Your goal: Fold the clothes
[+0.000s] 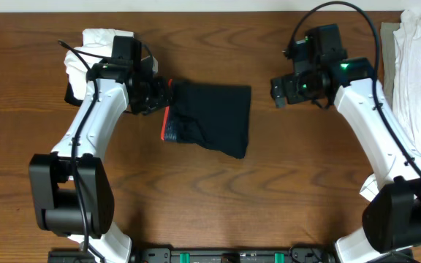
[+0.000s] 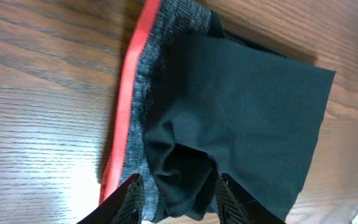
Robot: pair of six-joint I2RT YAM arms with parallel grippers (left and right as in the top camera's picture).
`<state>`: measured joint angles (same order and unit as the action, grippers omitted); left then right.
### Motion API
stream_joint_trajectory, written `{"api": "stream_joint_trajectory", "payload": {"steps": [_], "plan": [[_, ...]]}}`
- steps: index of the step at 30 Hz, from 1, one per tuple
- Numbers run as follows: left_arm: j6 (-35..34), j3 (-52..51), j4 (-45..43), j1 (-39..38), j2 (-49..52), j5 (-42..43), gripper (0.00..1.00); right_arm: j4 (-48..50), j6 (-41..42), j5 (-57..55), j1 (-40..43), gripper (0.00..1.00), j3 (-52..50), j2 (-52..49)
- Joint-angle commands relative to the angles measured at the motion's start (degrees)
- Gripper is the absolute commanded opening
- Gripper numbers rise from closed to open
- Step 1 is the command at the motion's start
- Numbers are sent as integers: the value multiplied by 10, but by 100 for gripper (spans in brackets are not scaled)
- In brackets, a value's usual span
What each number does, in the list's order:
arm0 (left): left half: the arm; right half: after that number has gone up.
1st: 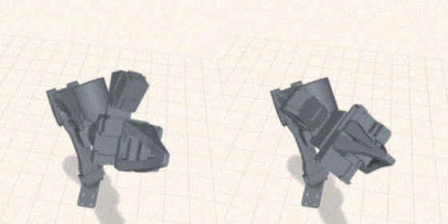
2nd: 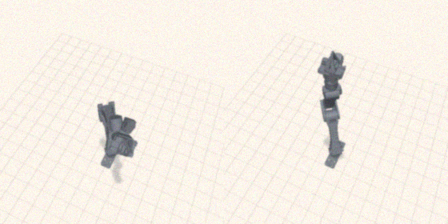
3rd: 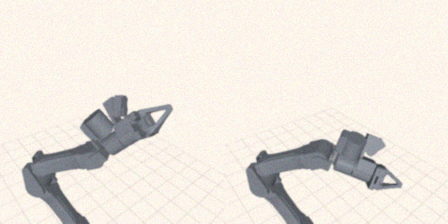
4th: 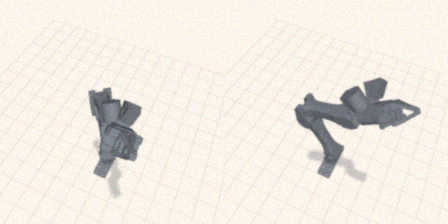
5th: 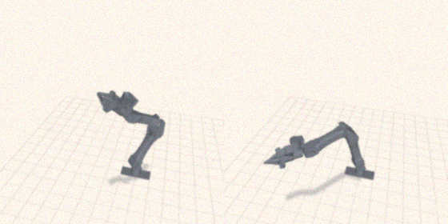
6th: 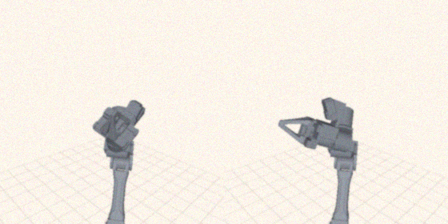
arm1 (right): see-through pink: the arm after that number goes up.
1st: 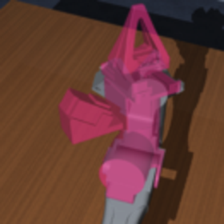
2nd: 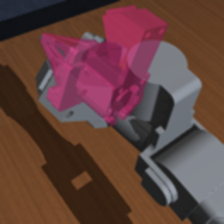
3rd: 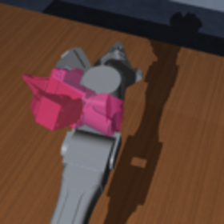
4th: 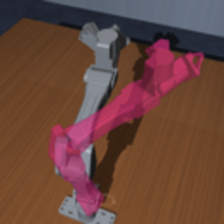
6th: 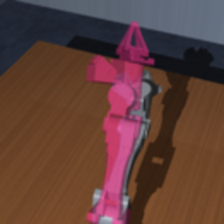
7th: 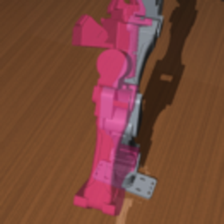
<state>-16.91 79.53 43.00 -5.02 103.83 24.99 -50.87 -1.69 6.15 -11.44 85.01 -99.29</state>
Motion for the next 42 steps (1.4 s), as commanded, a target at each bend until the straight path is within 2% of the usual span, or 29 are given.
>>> {"api": "stream_joint_trajectory", "payload": {"steps": [1, 3, 4, 7, 16, 21, 23, 25, 29, 35, 42], "plan": [[19, -3, -1, -5, 9, 24, 41, -2, 8, -4, 18, 99, -5, -9], [23, -9, 0, -8, 10, 24, 42, -2, 8, -4, 24, 99, -5, -9], [23, -12, -1, -9, 10, 24, 51, -2, 8, -4, 27, 99, -5, -9], [23, -21, -3, -15, 19, 24, 55, -2, 8, -3, 28, 99, -5, -9], [23, -24, -2, -20, 63, 22, 57, -2, 8, -3, 28, 99, -5, -9], [23, -24, 11, -20, 69, -7, 57, -2, 8, -3, 28, 99, -5, -9], [23, -24, 17, -20, 69, -10, 55, -2, 8, -3, 28, 99, -5, -9], [23, -24, 20, -20, 69, -15, 47, -2, 8, -3, 28, 99, -5, -9], [23, -24, 31, -20, 69, -60, 39, -2, 8, -3, 28, 99, -5, -9], [23, -26, 51, -21, 70, -99, 33, -2, 8, -3, 28, 99, -5, -9], [23, -35, 56, -21, 70, -112, 33, -2, 8, -3, 28, 99, -5, -9]]}}
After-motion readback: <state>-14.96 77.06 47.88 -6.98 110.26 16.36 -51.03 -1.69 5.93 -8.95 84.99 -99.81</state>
